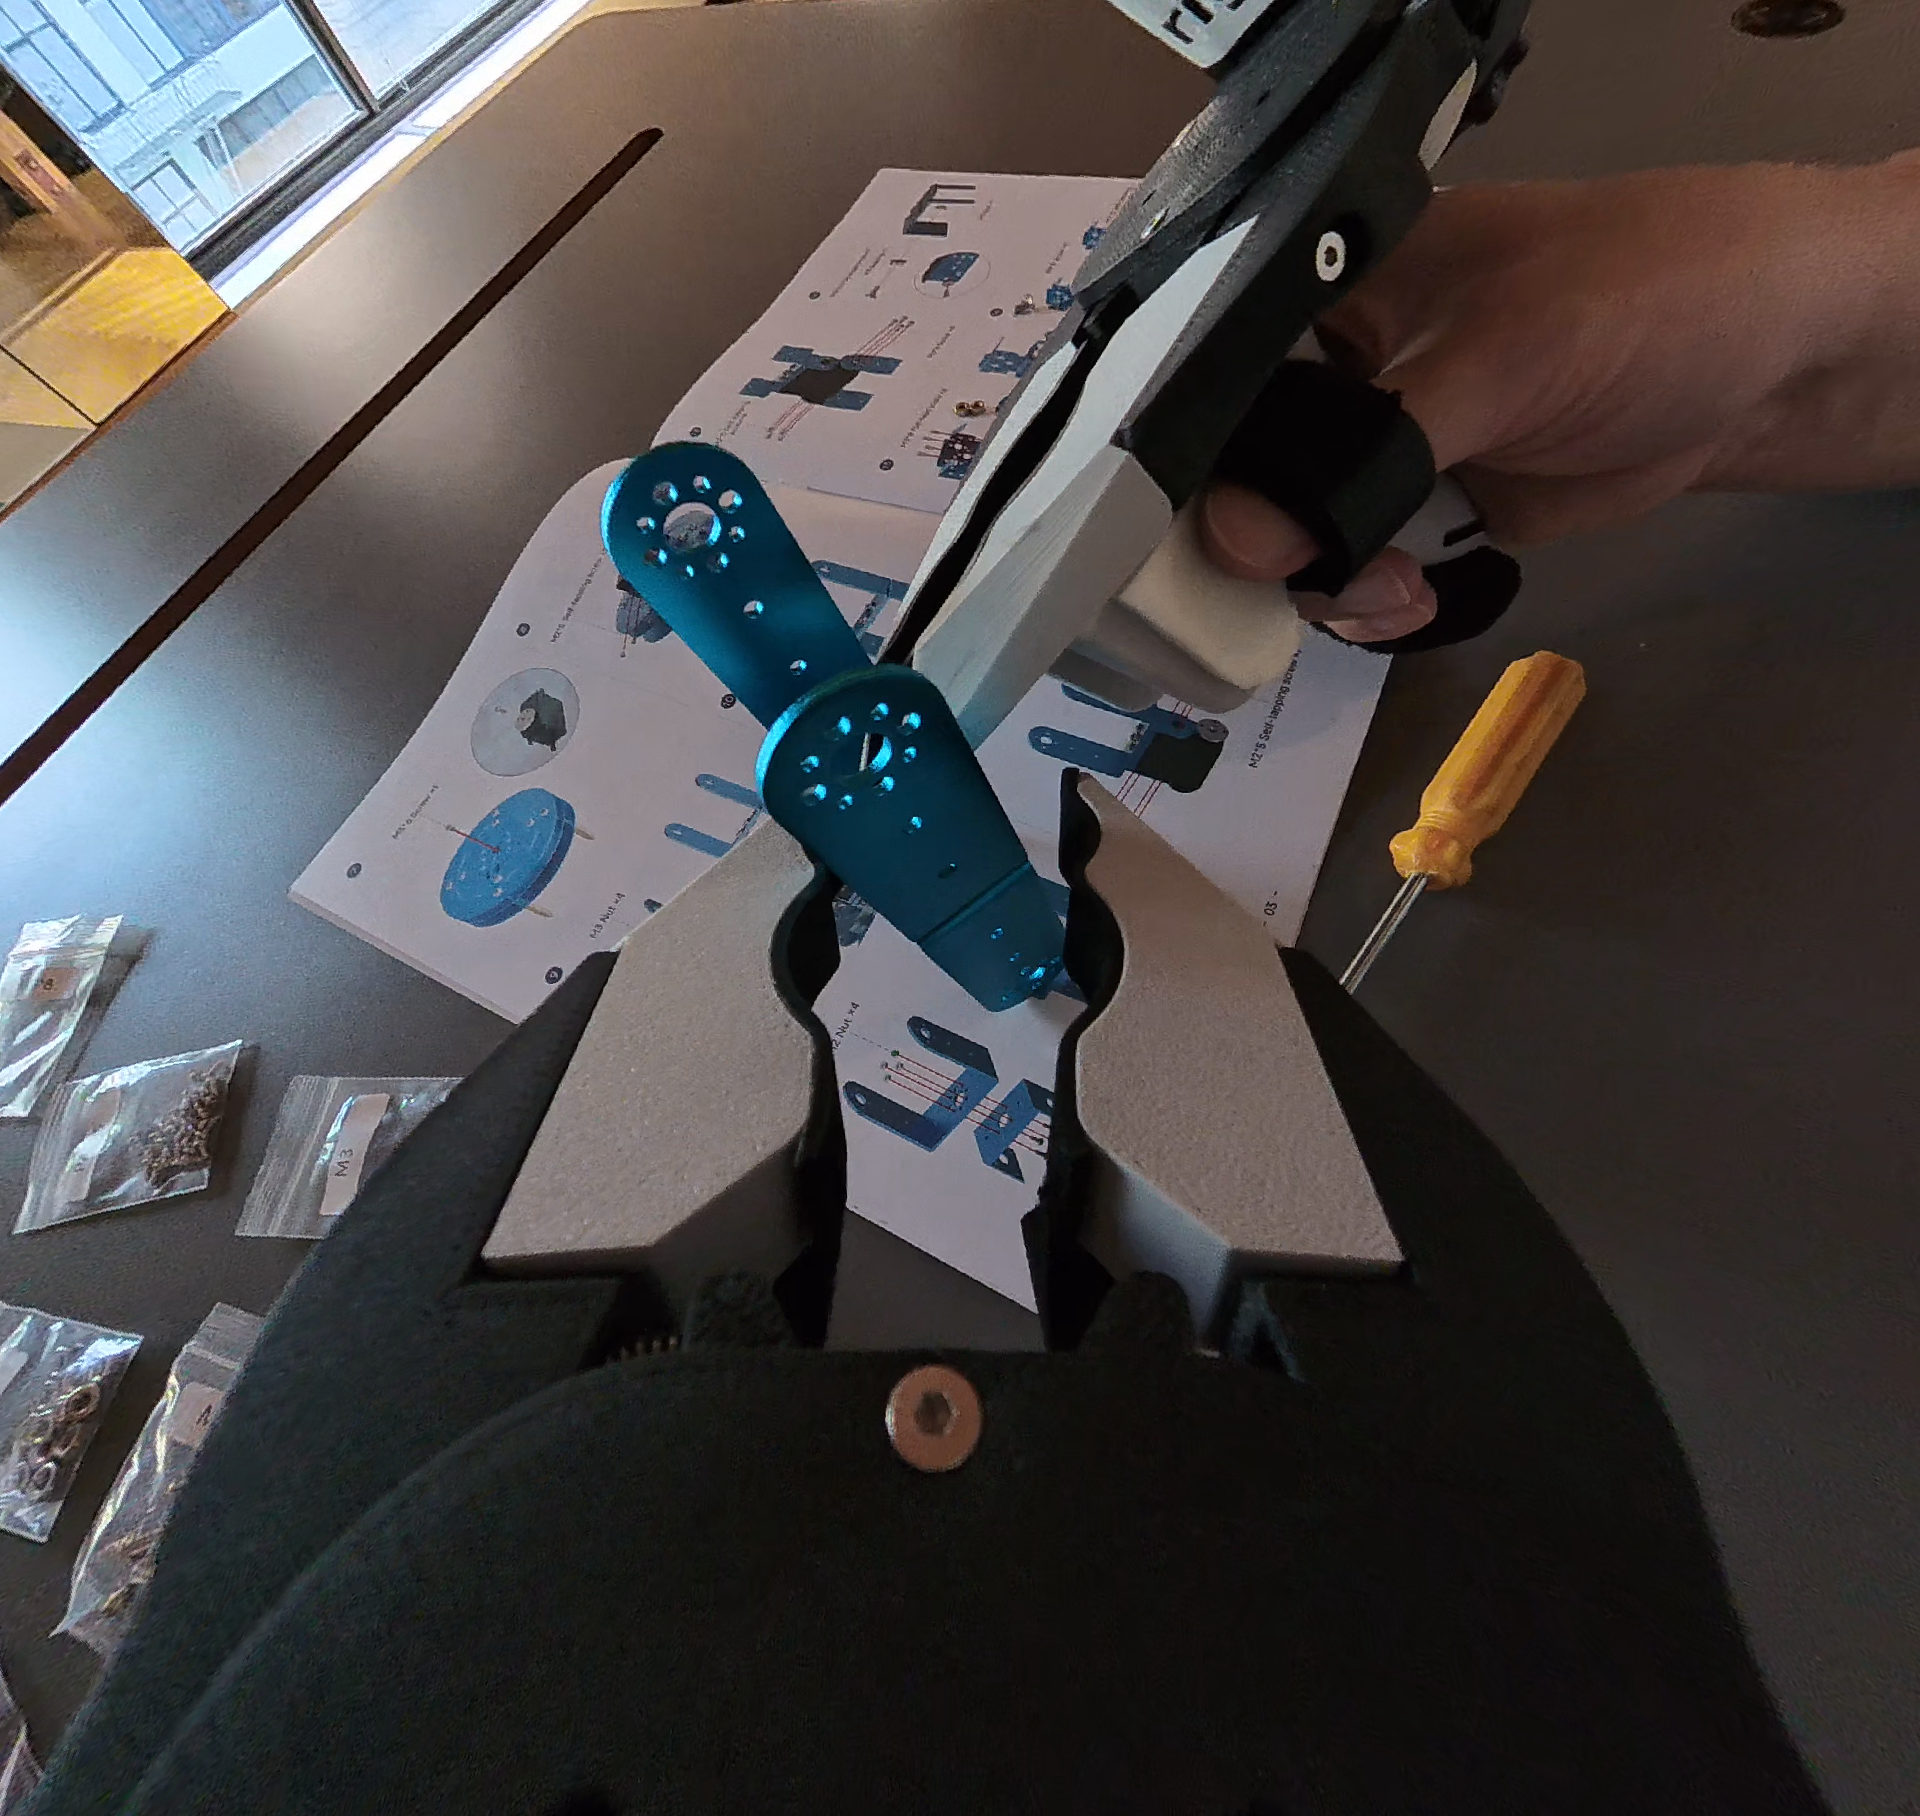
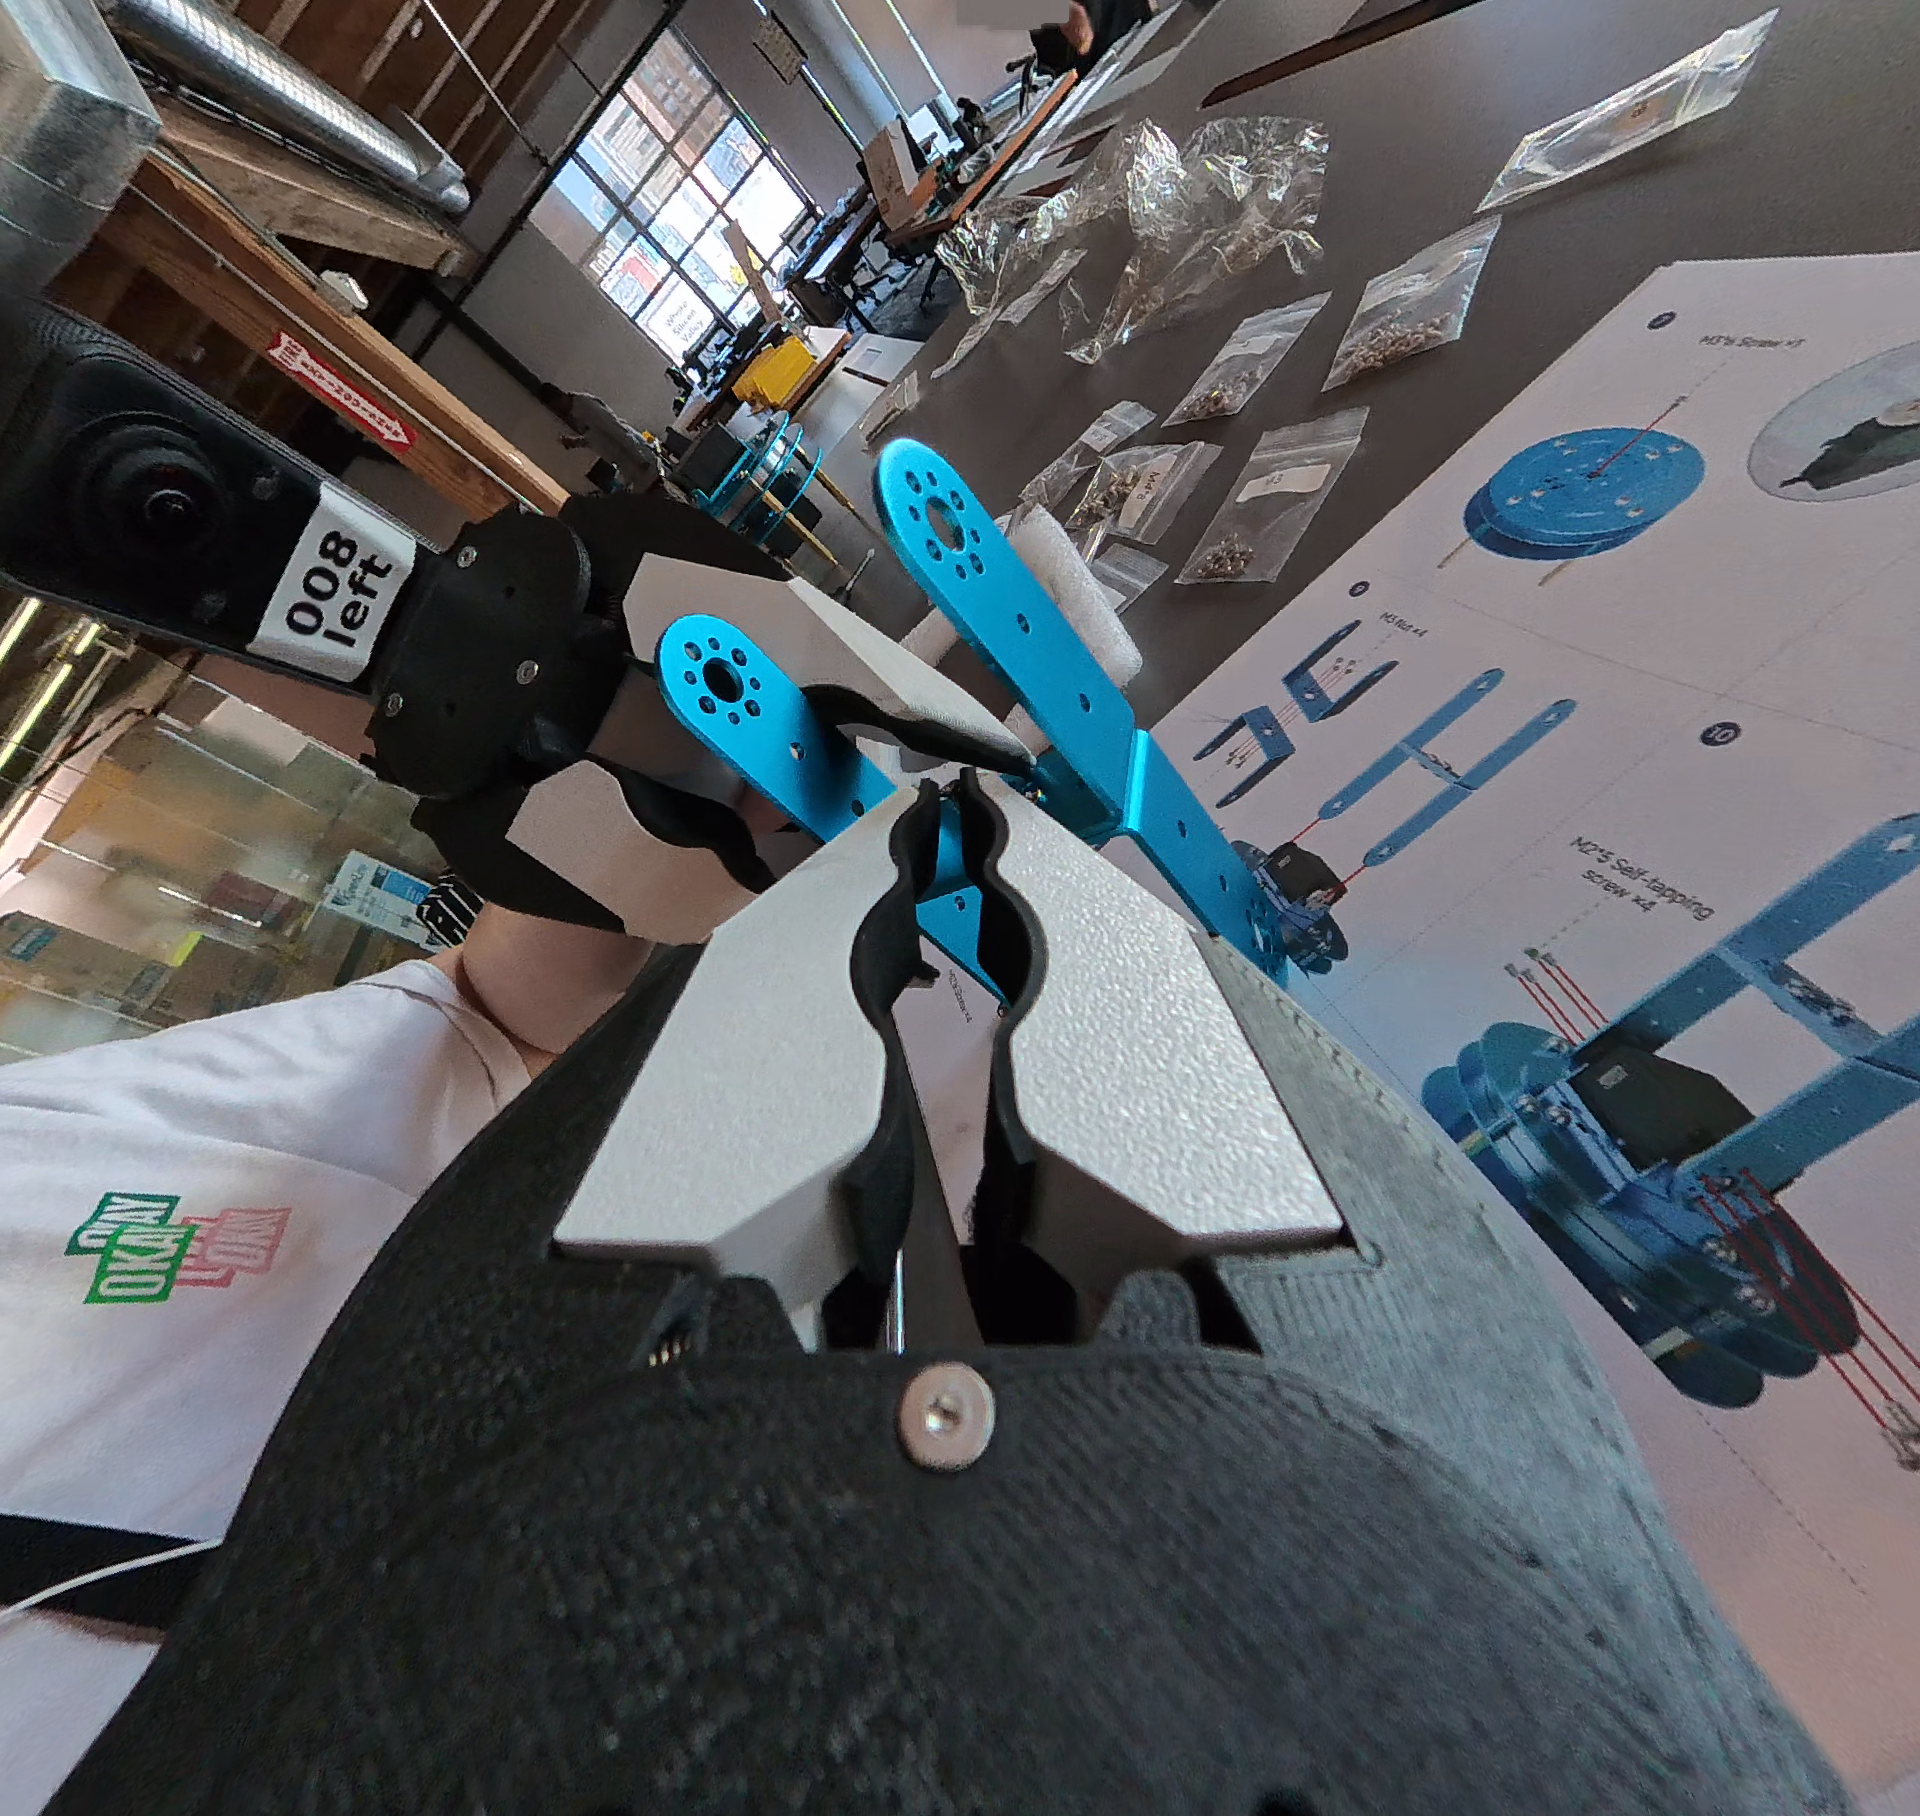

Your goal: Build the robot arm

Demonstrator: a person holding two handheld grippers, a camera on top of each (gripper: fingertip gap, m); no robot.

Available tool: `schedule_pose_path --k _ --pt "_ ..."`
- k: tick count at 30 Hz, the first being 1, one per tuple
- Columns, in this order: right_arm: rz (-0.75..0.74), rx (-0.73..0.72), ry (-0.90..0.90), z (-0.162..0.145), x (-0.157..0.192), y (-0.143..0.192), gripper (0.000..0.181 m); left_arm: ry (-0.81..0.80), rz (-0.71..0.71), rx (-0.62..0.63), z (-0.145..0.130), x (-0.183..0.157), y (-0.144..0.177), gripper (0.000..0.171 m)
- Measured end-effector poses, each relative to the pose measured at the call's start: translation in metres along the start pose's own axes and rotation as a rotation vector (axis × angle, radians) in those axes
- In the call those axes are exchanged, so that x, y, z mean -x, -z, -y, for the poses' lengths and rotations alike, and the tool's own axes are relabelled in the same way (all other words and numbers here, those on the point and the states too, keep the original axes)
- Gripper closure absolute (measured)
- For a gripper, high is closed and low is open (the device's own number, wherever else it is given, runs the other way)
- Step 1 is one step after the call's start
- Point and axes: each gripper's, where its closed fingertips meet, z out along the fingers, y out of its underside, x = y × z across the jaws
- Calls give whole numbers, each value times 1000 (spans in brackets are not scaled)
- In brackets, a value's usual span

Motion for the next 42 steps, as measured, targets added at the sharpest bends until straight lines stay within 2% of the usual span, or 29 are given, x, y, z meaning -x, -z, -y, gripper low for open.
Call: schedule_pose_path --k 11,42 --pt "-72 52 91 -4 0 -1 178 -20 27 -17 1 3 -2 138" --pt "-95 94 122 -6 -1 3 177 -31 30 -30 2 0 -3 139"
